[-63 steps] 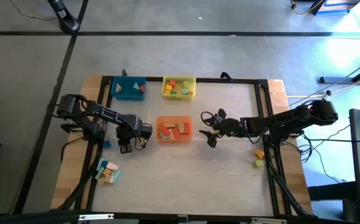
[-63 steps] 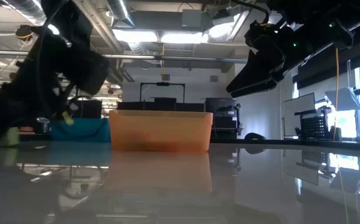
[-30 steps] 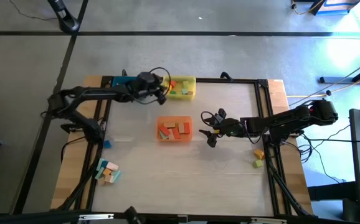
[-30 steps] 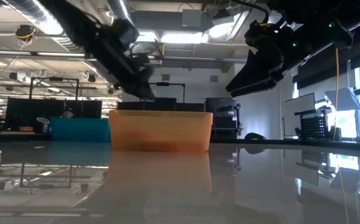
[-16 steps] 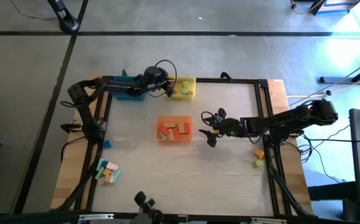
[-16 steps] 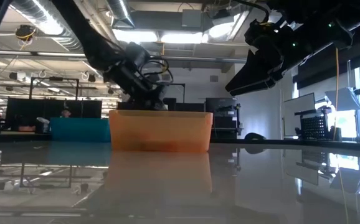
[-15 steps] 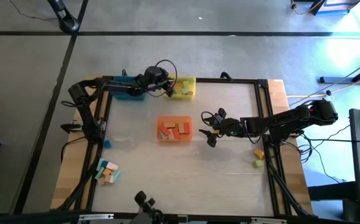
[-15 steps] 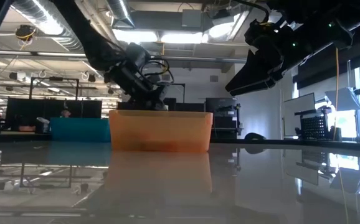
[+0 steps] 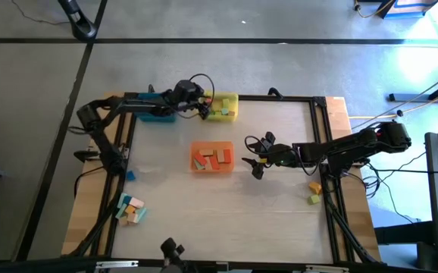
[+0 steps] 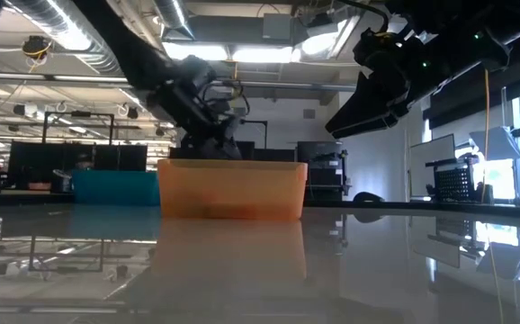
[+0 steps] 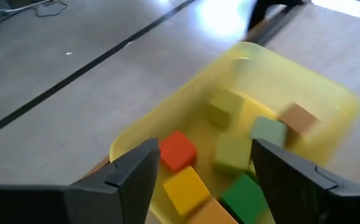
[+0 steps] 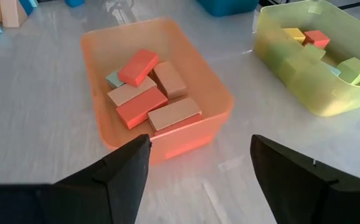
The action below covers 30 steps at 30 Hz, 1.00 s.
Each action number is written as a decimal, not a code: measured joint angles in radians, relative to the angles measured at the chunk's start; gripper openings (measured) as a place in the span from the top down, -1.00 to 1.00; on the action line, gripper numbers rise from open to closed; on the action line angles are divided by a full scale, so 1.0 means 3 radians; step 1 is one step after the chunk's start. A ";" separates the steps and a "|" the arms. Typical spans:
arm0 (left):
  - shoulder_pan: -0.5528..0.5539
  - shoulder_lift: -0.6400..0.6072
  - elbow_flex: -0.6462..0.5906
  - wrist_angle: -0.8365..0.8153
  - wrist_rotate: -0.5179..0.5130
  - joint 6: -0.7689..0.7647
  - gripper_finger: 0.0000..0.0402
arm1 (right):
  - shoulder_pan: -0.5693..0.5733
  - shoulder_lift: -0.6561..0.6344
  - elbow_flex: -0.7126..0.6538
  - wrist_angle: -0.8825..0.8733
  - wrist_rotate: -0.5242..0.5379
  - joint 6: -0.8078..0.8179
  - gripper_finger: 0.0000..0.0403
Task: Sort blocks by size
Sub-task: Put the light green square block into the yellow bin, then put the blue square block into the yellow bin
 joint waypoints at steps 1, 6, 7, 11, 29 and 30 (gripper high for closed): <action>-0.0030 -0.0080 0.0000 -0.0120 0.0000 0.0045 -0.21 | 0.0000 0.0000 0.0000 0.0000 0.0000 0.0000 -0.37; -0.0266 -0.0561 0.0000 -0.0839 -0.0028 0.0129 -0.22 | 0.0000 0.0000 0.0000 -0.0001 -0.0001 0.0003 -0.37; -0.0328 -0.0651 0.0001 -0.1010 -0.0033 0.0124 -0.22 | 0.0000 0.0000 0.0000 0.0001 0.0000 0.0004 -0.37; -0.0626 -0.0967 0.0001 -0.1785 -0.0083 0.0010 -0.22 | 0.0000 0.0000 0.0000 0.0020 -0.0001 0.0005 -0.37; -0.1830 -0.1165 -0.0003 -0.4814 -0.0029 -0.2039 -0.22 | 0.0000 0.0000 0.0000 -0.0023 -0.0007 0.0004 -0.37; -0.1873 -0.1158 -0.0003 -0.4825 0.0007 -0.2053 -0.22 | 0.0000 0.0000 0.0000 -0.0046 -0.0026 0.0006 -0.37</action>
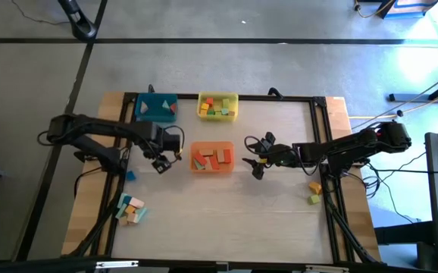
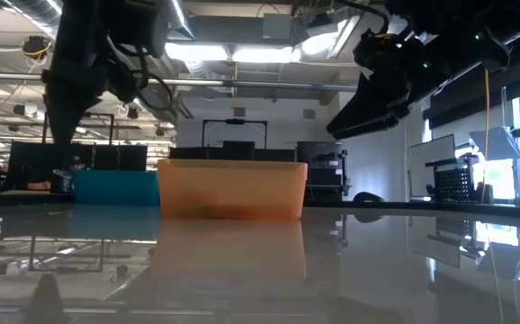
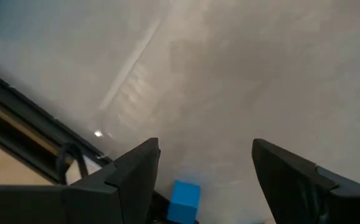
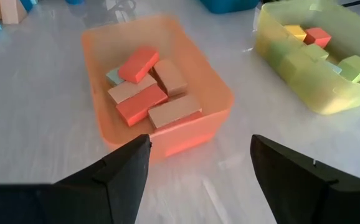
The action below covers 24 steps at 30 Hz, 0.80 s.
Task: Sort blocks by size
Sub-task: Put the blue square block into the yellow bin
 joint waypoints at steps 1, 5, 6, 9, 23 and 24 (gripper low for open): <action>-0.0048 0.0017 0.0000 0.0003 0.0022 -0.0018 -0.22 | 0.0000 0.0000 0.0000 -0.0011 -0.0005 0.0006 -0.37; -0.0235 0.0137 0.0000 -0.0016 0.0190 -0.0117 -0.22 | 0.0000 0.0000 0.0000 -0.0008 -0.0038 0.0008 -0.37; -0.0280 0.0186 0.0000 -0.0023 0.0211 -0.0117 -0.22 | 0.0000 0.0000 0.0000 -0.0008 -0.0038 0.0008 -0.37; -0.0368 0.0343 -0.0035 -0.0052 0.0247 -0.0116 -0.22 | 0.0000 0.0000 0.0000 0.0003 -0.0038 0.0008 -0.37; -0.0369 0.0978 -0.0572 -0.0172 0.0719 0.0154 -0.22 | 0.0000 0.0000 0.0000 0.0030 -0.0040 0.0008 -0.37; -0.0371 0.1012 -0.0580 -0.0105 0.0715 0.0183 -0.21 | 0.0000 0.0000 0.0000 0.0035 -0.0040 0.0008 -0.37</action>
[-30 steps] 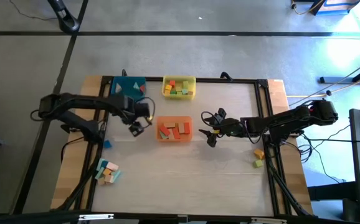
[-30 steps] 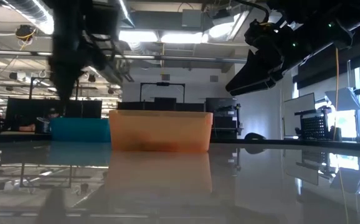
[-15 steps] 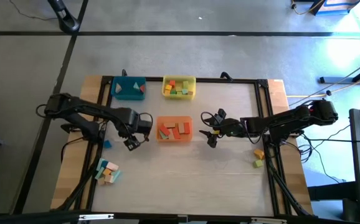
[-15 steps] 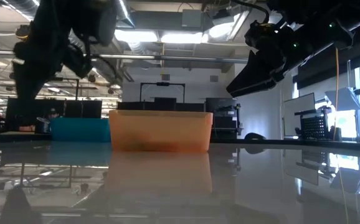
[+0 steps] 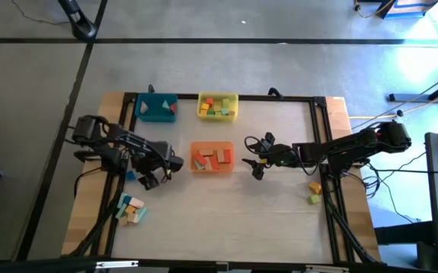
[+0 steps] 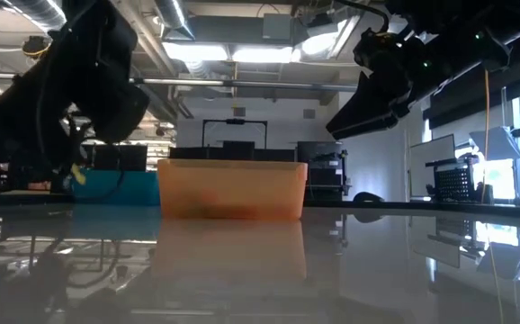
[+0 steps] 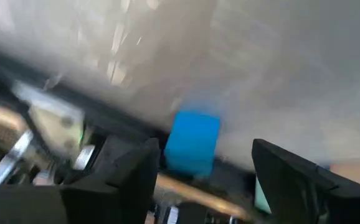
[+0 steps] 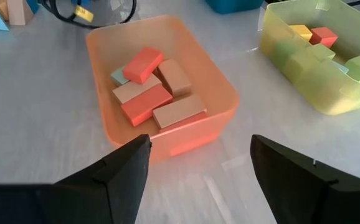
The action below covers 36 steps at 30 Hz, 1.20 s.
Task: Sort blocks by size
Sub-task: Put the blue square block into the yellow bin
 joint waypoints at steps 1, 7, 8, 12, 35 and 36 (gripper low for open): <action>0.0000 0.0045 -0.0002 0.0068 -0.0001 0.0011 -0.20 | 0.0000 0.0000 0.0000 0.0004 0.0000 0.0000 -0.37; 0.0000 0.0367 -0.0005 -0.0019 0.0001 0.0224 -0.11 | 0.0000 0.0000 0.0000 0.0043 -0.0004 0.0022 -0.37; 0.0000 0.0431 -0.0005 -0.0026 0.0001 0.0279 -0.09 | 0.0000 0.0000 0.0000 0.0040 -0.0008 0.0023 -0.37; 0.0000 0.0707 -0.0005 -0.0086 0.0005 0.0543 -0.04 | 0.0000 0.0000 0.0000 0.0041 -0.0010 0.0024 -0.37; 0.0001 0.1305 -0.0017 -0.0295 0.0148 0.1234 0.66 | 0.0000 0.0000 0.0000 0.0037 0.0001 0.0025 -0.37; 0.0001 0.1305 -0.0017 -0.0294 0.0147 0.1236 0.71 | 0.0000 0.0000 0.0000 0.0036 0.0001 0.0024 -0.37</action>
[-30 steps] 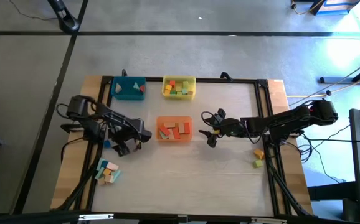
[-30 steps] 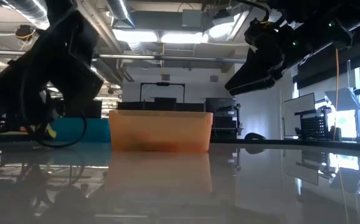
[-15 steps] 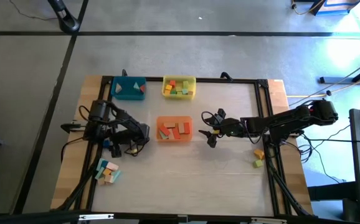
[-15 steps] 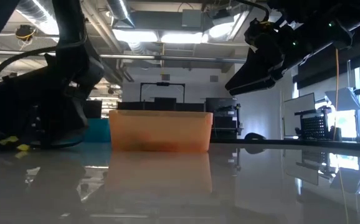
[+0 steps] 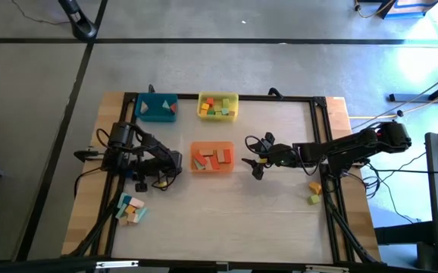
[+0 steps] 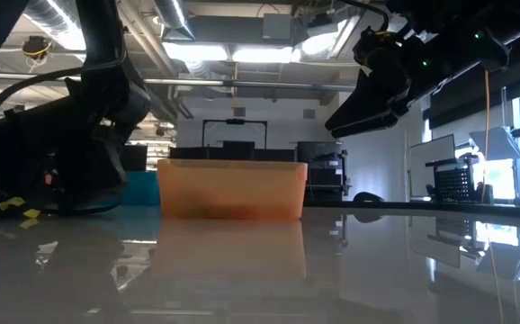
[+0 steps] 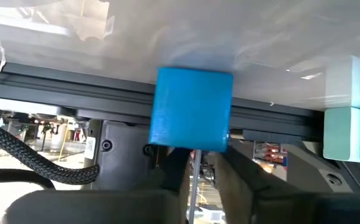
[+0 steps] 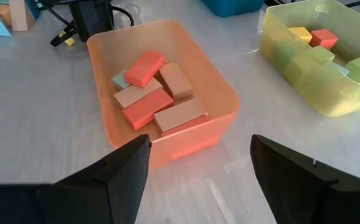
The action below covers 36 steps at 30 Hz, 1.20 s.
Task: Sort blocks by size
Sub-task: Put the blue square block into the yellow bin
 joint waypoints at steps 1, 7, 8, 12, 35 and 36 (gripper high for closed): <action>0.0000 0.0001 0.0000 -0.0001 -0.0005 0.0007 0.76 | 0.0000 0.0000 0.0000 0.0000 0.0000 0.0000 -0.37; -0.0001 -0.0009 0.0078 -0.0023 -0.0022 0.0077 0.95 | 0.0000 0.0000 0.0000 0.0000 0.0000 0.0000 -0.37; -0.0001 -0.0024 0.0112 -0.0023 -0.0028 0.0077 0.97 | 0.0000 0.0000 0.0000 0.0000 0.0000 0.0000 -0.37; 0.0000 -0.0179 0.0269 -0.0034 -0.0157 0.0051 0.99 | 0.0000 0.0000 0.0000 0.0000 -0.0001 0.0000 -0.37; 0.0063 -0.1597 0.0589 0.0092 -0.0483 -0.0699 0.70 | 0.0000 0.0000 0.0000 -0.0003 -0.0003 0.0000 -0.37; 0.0065 -0.1659 0.0589 0.0160 -0.0483 -0.0721 0.62 | 0.0000 0.0000 0.0000 -0.0002 -0.0003 0.0000 -0.37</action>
